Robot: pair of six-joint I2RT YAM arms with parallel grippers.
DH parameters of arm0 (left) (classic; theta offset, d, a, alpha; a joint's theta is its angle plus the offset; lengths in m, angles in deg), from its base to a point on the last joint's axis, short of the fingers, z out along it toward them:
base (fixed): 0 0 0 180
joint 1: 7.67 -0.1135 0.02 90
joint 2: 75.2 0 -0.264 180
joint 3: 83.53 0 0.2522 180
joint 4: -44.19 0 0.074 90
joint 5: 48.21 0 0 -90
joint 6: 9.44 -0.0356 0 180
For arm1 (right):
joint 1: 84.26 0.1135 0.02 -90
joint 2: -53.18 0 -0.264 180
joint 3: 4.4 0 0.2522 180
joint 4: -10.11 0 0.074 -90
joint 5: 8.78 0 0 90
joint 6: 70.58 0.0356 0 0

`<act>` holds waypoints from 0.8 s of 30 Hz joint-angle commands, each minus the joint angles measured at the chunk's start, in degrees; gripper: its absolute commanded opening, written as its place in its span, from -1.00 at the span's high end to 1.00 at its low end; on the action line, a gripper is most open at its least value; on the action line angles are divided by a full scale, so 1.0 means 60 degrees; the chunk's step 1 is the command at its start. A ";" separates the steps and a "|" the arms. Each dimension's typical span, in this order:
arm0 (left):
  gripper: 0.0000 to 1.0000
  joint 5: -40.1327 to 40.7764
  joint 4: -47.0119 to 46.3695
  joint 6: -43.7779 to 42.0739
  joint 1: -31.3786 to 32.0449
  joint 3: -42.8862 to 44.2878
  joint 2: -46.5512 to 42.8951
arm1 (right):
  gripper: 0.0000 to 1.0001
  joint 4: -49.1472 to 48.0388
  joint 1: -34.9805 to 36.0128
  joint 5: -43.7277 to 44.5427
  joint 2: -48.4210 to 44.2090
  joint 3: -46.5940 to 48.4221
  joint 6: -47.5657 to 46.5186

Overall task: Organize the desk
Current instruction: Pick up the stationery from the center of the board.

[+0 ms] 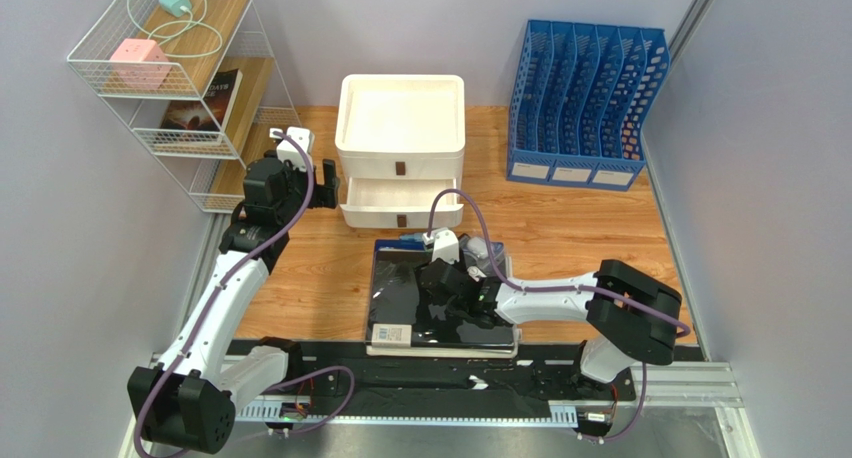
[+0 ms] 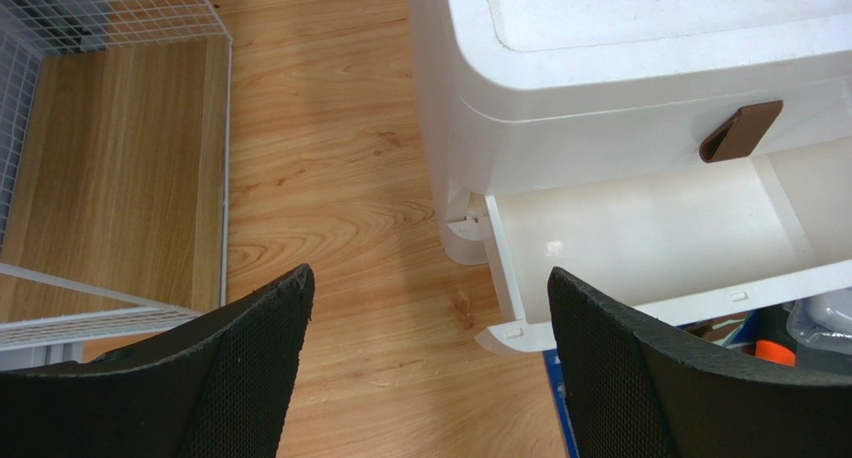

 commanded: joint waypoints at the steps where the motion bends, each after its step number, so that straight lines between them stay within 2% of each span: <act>1: -0.82 -0.0058 -0.0347 0.0136 -0.0059 -0.0067 -0.0127 | -0.22 0.0848 0.0513 0.0250 -0.0478 -0.0042 0.0571; 4: -0.82 -0.0029 -0.0347 0.0136 -0.0059 -0.0067 -0.0127 | -0.04 0.1200 0.0719 0.0470 -0.0566 0.0075 0.0645; 6: -0.82 -0.0029 -0.0333 0.0136 -0.0059 -0.0082 -0.0170 | 0.16 0.1304 0.0777 0.0514 -0.0625 0.0119 0.0689; 11: -0.82 -0.0015 -0.0332 0.0121 -0.0059 -0.0096 -0.0200 | 0.28 0.1334 0.0792 0.0661 -0.0465 0.0193 0.0703; 13: -0.82 0.0000 -0.0333 0.0107 -0.0059 -0.0111 -0.0200 | 0.42 0.1304 0.0792 0.0661 -0.0376 0.0236 0.0674; 14: -0.82 0.0000 -0.0347 0.0107 -0.0059 -0.0111 -0.0185 | 0.50 0.1319 0.0792 0.0675 -0.0318 0.0266 0.0674; 16: -0.81 0.0000 -0.0362 0.0107 -0.0059 -0.0125 -0.0185 | 0.82 0.1348 0.0792 0.0690 -0.0288 0.0280 0.0674; 18: -0.82 0.0000 -0.0391 0.0092 -0.0059 -0.0140 -0.0156 | 1.00 0.1479 0.0850 0.0719 -0.0492 0.0441 0.0645; 24: -0.82 0.0073 -0.0450 0.0092 -0.0059 -0.0170 -0.0083 | 1.00 0.2518 0.1407 0.0998 -0.1181 0.1538 0.0060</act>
